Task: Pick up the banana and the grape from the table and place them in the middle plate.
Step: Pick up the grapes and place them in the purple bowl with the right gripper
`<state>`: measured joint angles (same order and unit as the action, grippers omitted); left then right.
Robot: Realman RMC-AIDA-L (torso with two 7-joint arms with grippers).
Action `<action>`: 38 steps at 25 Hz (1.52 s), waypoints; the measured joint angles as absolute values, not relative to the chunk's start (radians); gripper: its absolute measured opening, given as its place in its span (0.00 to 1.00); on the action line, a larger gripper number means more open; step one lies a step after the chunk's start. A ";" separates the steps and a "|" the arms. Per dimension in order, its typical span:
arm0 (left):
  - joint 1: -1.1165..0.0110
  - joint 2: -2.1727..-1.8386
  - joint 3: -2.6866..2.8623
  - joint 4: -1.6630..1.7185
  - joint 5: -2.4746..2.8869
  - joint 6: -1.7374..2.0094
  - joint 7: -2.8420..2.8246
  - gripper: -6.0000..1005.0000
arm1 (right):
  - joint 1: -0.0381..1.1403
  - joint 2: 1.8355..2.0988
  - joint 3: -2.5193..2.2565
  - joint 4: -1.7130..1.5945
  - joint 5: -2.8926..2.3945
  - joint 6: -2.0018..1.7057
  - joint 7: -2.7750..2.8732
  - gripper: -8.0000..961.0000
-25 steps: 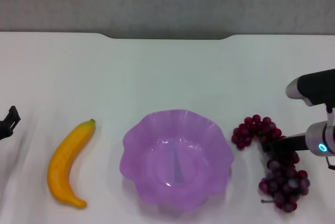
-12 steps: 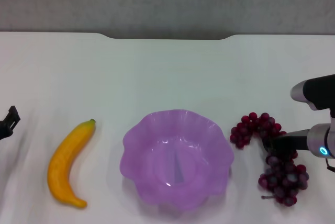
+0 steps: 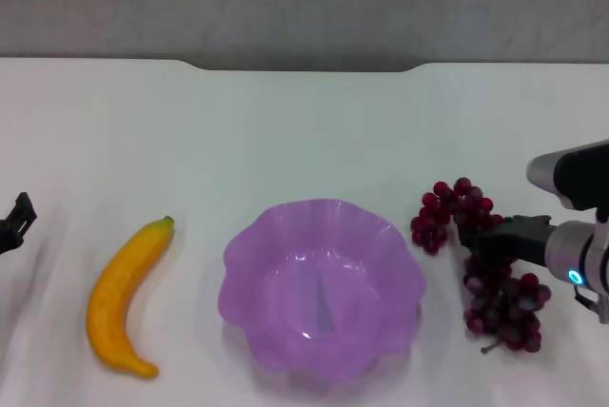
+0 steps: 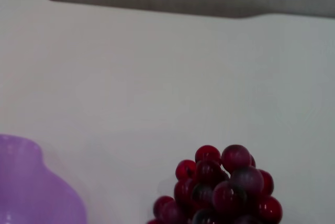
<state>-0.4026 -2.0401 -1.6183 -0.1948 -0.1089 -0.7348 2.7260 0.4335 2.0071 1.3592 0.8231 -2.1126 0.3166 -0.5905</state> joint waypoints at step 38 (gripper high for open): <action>-0.403 -2.039 -1.620 -0.192 -0.109 -0.733 2.727 0.74 | 0.303 2.004 0.709 0.995 -2.382 -0.723 -0.578 0.47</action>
<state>-0.4031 -2.0391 -1.6198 -0.1917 -0.1088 -0.7331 2.7275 0.3026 2.0039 0.7089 0.9950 -2.3825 -0.7235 -0.5775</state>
